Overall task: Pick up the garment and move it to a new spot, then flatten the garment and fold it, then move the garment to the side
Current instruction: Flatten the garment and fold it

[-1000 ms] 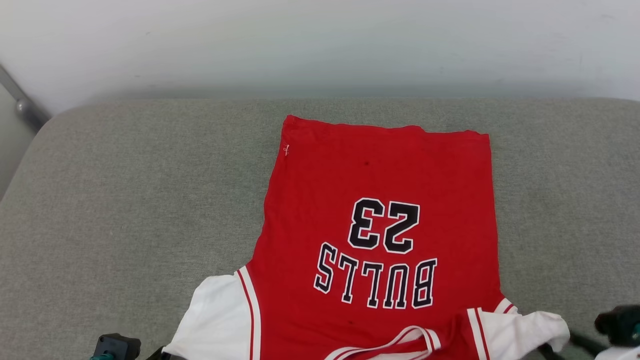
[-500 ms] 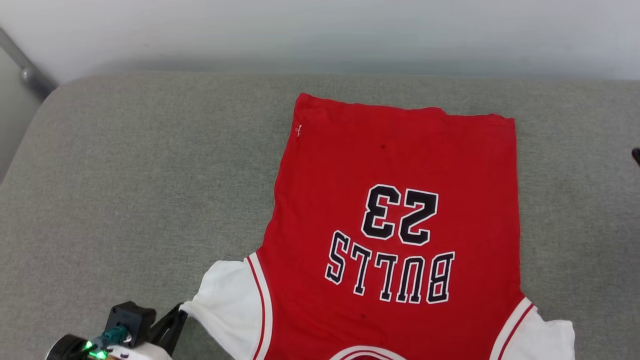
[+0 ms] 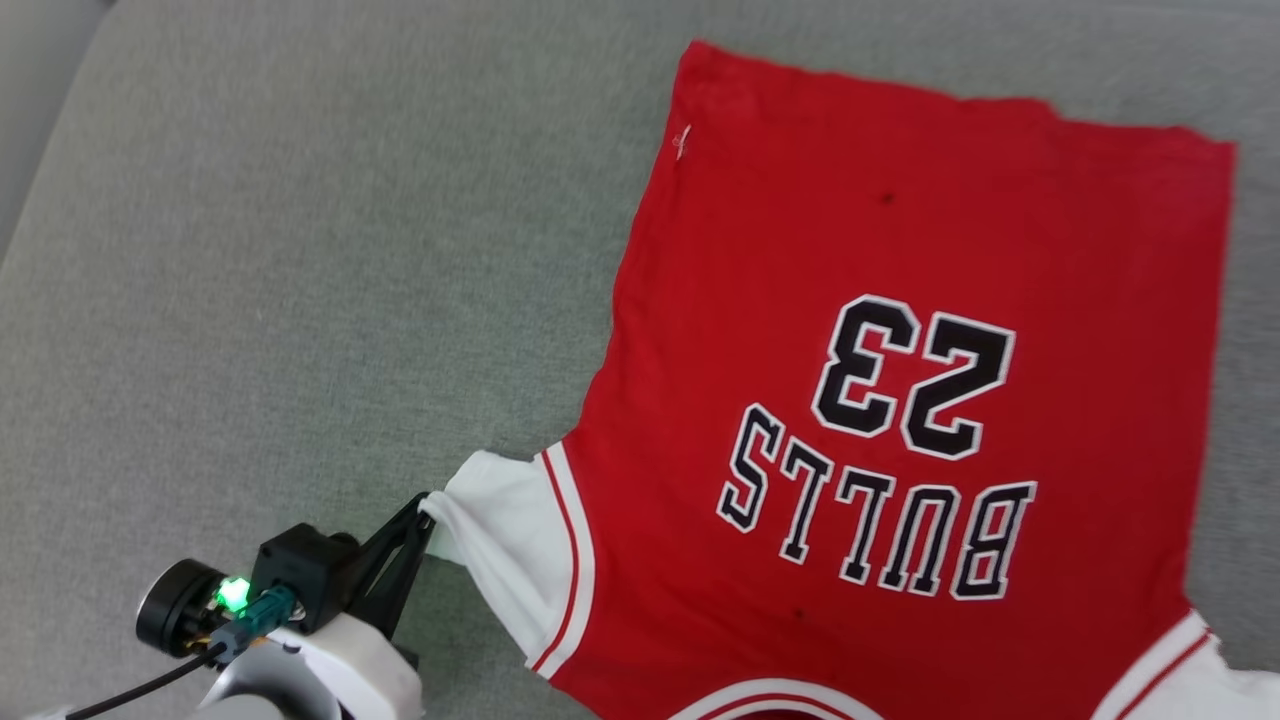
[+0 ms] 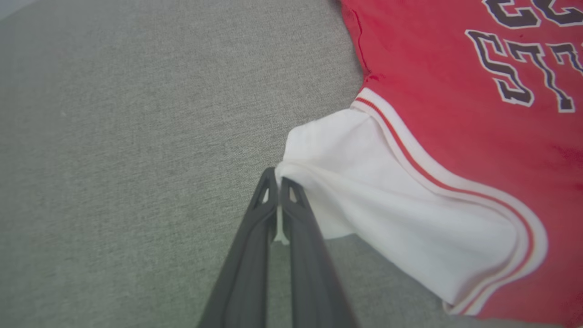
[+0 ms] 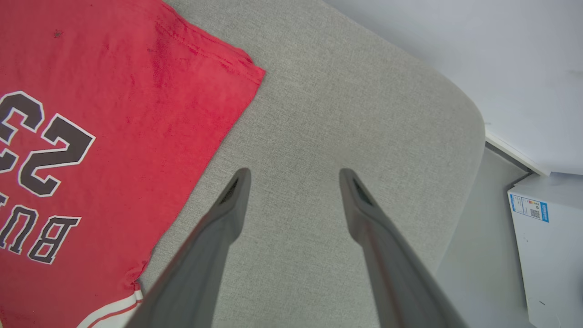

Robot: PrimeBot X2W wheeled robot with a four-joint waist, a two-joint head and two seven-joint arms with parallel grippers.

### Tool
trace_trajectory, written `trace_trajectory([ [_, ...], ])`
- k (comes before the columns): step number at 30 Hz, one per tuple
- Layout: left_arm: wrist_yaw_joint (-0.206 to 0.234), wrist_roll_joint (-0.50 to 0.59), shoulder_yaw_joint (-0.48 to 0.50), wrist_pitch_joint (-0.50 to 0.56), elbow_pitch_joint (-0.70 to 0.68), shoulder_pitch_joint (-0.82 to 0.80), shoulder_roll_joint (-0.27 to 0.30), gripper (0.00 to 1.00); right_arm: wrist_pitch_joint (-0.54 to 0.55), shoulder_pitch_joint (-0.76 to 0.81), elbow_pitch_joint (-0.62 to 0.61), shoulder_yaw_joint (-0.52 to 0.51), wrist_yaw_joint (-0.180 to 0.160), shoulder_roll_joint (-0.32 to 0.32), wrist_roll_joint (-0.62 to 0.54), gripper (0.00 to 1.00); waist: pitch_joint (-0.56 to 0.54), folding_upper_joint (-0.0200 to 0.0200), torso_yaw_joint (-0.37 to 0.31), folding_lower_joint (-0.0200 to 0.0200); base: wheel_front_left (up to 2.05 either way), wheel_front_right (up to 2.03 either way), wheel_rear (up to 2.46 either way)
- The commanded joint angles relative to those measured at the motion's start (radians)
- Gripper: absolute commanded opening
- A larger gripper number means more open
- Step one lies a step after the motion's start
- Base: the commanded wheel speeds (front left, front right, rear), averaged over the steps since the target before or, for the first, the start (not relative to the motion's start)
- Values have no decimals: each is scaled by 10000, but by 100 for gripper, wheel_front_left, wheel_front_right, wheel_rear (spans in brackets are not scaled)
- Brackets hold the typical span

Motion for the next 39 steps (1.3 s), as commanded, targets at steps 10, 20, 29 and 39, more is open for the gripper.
trace_trajectory([
  [10, 67, 549, 191, -216, -355, -693, -467, 0, 1543, -1701, 1429, -84, -8, 1263, -1386, 100, 2250, 0, 1240, -1, 0, 0, 0],
  [20, 122, 755, 182, -181, -359, -944, -717, 0, 1638, -198, 1846, -114, -8, 1675, -1567, 100, 2813, 0, 1488, -1, 0, 0, 0],
  [29, 163, 619, 215, -171, -218, -808, -692, 0, 1019, -184, 1323, -264, -8, 1660, -1576, 0, 2338, 0, 1260, -1, 0, 0, 0],
  [39, 398, 513, 178, -152, -322, -356, -345, 0, -202, 219, 574, 14, -8, 1563, -834, 0, 726, 0, 586, -1, 0, 0, 0],
])
